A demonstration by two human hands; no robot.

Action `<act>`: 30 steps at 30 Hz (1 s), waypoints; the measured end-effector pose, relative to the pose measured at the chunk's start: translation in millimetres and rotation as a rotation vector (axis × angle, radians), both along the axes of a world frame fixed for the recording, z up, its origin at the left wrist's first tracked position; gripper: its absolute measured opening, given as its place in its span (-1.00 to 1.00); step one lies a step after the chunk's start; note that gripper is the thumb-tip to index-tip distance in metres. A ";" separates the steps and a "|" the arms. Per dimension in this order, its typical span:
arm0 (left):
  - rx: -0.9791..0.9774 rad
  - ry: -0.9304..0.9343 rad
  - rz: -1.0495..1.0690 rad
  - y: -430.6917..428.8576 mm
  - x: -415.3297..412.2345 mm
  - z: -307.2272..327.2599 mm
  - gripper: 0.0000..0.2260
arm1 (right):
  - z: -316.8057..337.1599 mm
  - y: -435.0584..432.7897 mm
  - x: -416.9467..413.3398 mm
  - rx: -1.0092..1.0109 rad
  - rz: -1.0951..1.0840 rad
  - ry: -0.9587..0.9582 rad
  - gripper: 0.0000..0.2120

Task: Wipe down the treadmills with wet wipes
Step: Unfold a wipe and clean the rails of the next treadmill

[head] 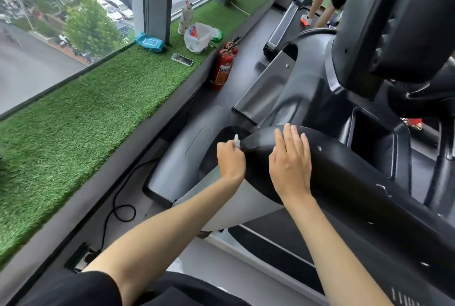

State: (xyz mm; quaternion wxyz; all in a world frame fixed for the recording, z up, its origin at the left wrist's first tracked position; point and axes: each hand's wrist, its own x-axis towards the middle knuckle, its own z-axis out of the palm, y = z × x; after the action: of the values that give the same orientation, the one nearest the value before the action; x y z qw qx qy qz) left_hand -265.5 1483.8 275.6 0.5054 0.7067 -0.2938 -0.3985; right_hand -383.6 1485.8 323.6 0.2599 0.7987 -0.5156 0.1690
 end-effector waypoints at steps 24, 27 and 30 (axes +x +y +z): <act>-0.121 -0.260 -0.084 -12.3 -17.0 53.1 -0.60 | 2.4 30.9 -51.7 -0.116 -0.093 -0.315 -0.58; -0.375 -0.310 -0.294 -0.5 -46.1 80.0 -0.78 | -0.6 31.2 -59.2 -0.084 -0.144 -0.339 -0.53; -0.494 -0.363 -0.352 -1.0 -47.2 76.7 -0.83 | 0.9 29.9 -63.4 -0.068 -0.147 -0.336 -0.50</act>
State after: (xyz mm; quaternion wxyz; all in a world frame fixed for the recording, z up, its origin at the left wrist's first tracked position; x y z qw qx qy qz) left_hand -312.7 1482.8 352.3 0.5243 0.5608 -0.5837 -0.2643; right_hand -447.0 1515.8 324.5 0.2086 0.7104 -0.6026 0.2978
